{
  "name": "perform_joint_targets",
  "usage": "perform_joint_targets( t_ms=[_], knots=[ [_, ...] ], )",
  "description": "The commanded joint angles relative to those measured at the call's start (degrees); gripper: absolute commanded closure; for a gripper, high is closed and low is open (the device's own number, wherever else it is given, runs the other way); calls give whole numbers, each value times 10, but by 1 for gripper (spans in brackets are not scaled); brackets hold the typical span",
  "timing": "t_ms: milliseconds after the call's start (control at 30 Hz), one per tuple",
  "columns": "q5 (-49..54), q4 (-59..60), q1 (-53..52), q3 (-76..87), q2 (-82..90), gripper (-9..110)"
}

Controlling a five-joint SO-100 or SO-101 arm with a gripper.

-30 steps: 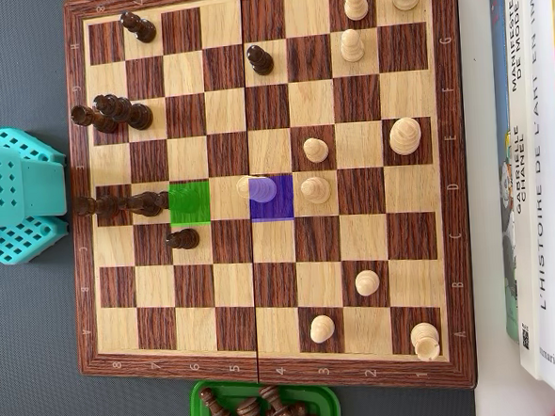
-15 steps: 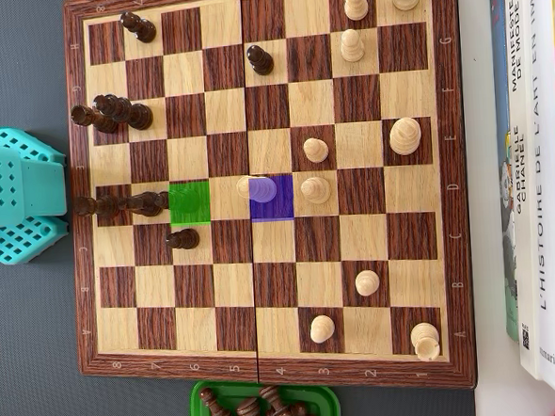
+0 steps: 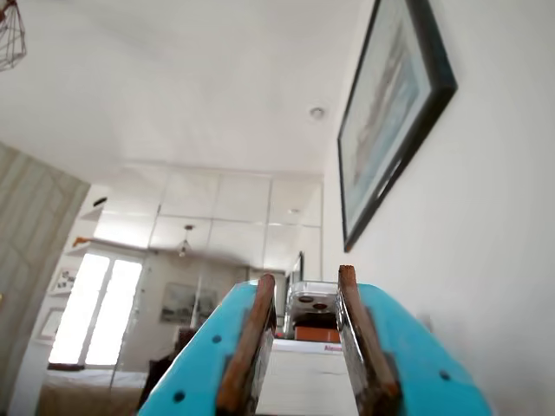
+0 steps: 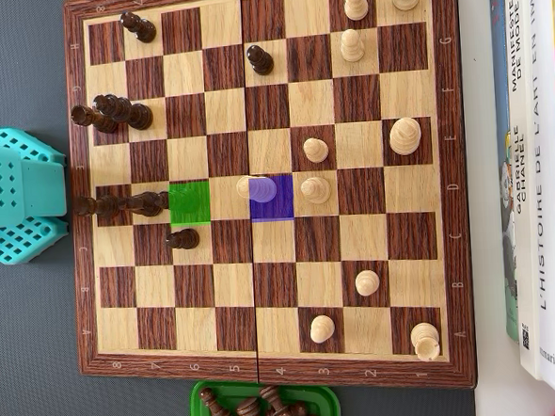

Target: Play chess

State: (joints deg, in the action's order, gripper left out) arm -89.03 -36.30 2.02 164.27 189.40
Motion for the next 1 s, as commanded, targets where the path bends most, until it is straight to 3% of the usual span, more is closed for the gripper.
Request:
perform_joint_targets(
  t_ms=[0, 300, 833, 967],
  knots=[
    [11, 78, 11, -49, -34, 90],
    [126, 341, 20, -144, -134, 89],
    [117, 998, -47, -352, -306, 89],
    [73, 1137, -48, -438, -377, 89]
  ],
)
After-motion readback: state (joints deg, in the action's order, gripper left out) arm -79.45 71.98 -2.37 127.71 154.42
